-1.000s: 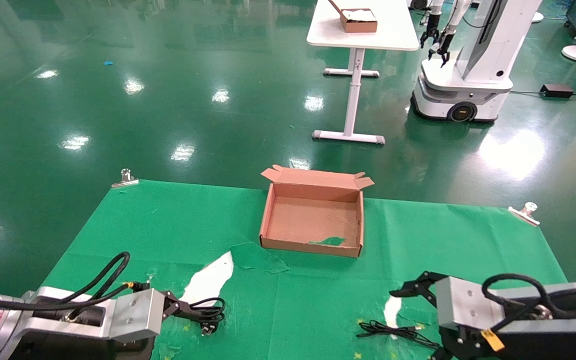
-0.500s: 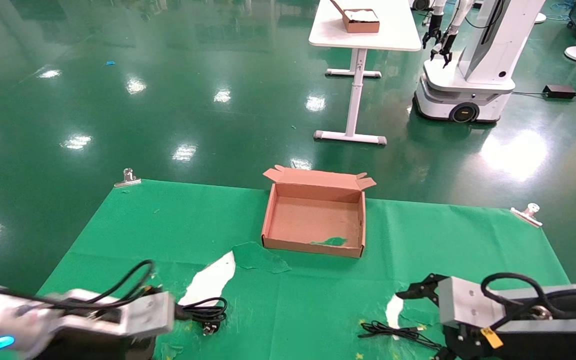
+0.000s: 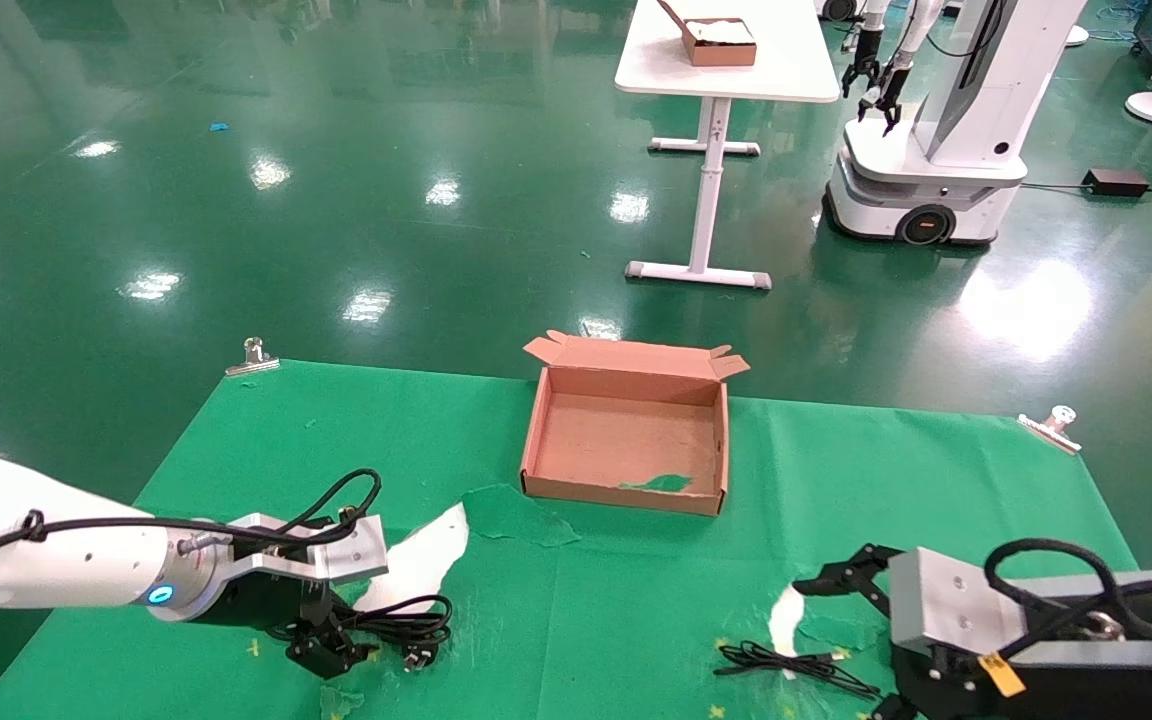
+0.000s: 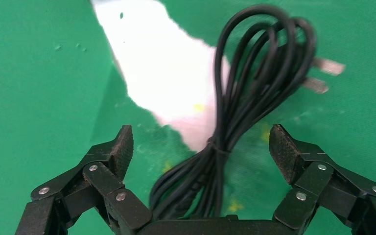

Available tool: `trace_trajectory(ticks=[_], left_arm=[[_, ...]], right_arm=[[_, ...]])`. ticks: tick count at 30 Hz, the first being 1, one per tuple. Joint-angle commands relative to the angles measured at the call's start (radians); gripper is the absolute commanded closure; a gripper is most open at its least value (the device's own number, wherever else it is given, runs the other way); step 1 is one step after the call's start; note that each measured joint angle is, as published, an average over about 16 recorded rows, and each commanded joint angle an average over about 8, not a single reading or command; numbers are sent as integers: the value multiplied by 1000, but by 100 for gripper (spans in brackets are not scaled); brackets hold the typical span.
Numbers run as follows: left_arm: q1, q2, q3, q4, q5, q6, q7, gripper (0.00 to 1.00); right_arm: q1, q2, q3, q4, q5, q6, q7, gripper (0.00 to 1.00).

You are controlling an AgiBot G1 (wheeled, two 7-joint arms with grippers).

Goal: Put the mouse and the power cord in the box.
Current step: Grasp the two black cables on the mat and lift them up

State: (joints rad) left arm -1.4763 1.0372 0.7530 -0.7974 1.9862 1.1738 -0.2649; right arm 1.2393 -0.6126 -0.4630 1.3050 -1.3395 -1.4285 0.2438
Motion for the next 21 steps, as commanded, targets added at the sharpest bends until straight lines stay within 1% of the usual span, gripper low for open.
trace_trajectory(ticks=[1, 8, 13, 17, 21], left_arm=[[-16, 17, 4, 41, 11, -9, 15, 0], [-27, 44, 17, 115, 39, -59, 65, 0], [-31, 60, 22, 156, 56, -93, 80, 0], [-37, 67, 20, 179, 52, -99, 93, 0], [-41, 72, 19, 195, 48, -102, 106, 0]], right_arm=[[-4, 1, 0, -2, 4, 0, 4, 0], [3, -4, -6, -8, -8, -3, 5, 0], [14, -10, -23, 6, -52, -5, 6, 0], [35, -31, -61, 17, -143, -5, 6, 0], [65, -86, -119, -10, -284, 11, 5, 0]])
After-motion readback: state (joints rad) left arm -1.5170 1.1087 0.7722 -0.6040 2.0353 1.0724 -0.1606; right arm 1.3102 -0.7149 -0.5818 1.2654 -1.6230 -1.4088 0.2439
